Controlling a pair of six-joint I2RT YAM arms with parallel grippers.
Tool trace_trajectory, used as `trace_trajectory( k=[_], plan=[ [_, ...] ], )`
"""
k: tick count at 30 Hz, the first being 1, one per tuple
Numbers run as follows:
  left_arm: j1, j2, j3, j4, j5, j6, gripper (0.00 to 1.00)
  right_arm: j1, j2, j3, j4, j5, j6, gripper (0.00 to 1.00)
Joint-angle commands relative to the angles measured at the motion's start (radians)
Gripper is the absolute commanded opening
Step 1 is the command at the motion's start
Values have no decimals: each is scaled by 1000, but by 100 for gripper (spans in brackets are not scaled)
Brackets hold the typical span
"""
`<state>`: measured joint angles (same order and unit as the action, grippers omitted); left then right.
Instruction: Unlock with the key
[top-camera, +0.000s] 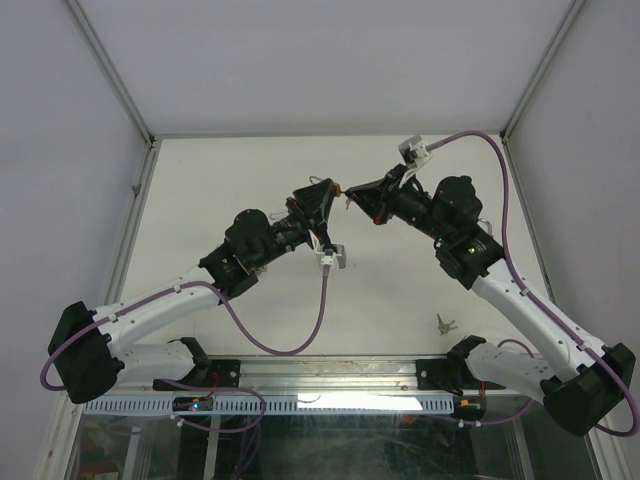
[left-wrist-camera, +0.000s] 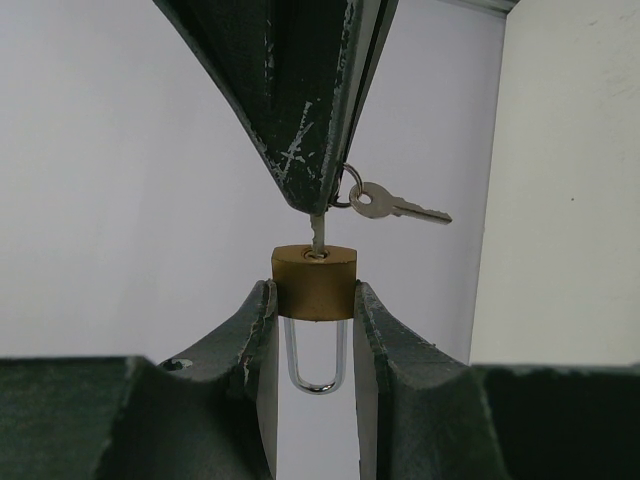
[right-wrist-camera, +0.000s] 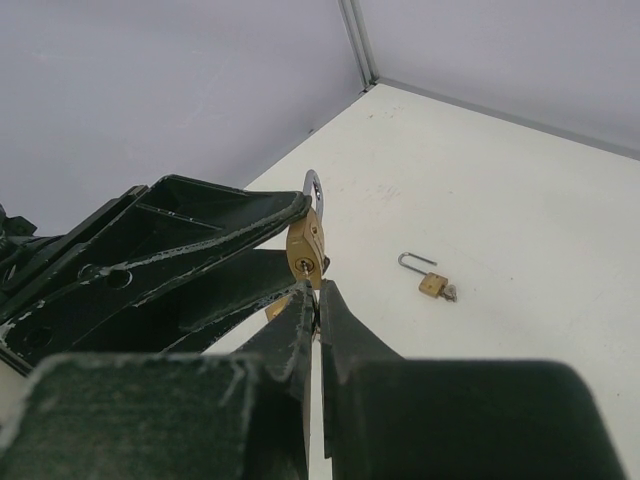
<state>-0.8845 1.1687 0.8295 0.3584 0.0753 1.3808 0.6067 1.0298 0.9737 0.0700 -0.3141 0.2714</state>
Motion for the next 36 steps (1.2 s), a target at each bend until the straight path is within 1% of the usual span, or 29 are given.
trace_trajectory(
  k=[1, 8, 9, 18, 23, 29, 33, 36],
  plan=[
    [-10, 1, 54, 40, -10, 17, 0, 7, 1, 16, 63, 20, 0, 0],
    [-11, 20, 68, 46, -12, 17, 0, 25, 27, 25, 83, 20, 0, 0],
    [-10, 25, 71, 47, -18, 18, 0, 28, 27, 22, 85, 51, 18, 0],
    [-10, 42, 72, 67, -19, 64, 0, 55, 67, 39, 130, 67, 40, 0],
    [-11, 61, 88, 75, -22, 79, 0, 71, 85, 16, 194, 84, 43, 0],
    [-10, 70, 83, 108, 1, 80, 0, 77, 116, 39, 213, 86, 47, 0],
    [-10, 85, 83, 146, 12, 79, 0, 82, 124, 23, 229, 92, 45, 0],
    [-10, 95, 84, 168, 21, 92, 0, 81, 146, 50, 217, 89, 76, 0]
  ],
)
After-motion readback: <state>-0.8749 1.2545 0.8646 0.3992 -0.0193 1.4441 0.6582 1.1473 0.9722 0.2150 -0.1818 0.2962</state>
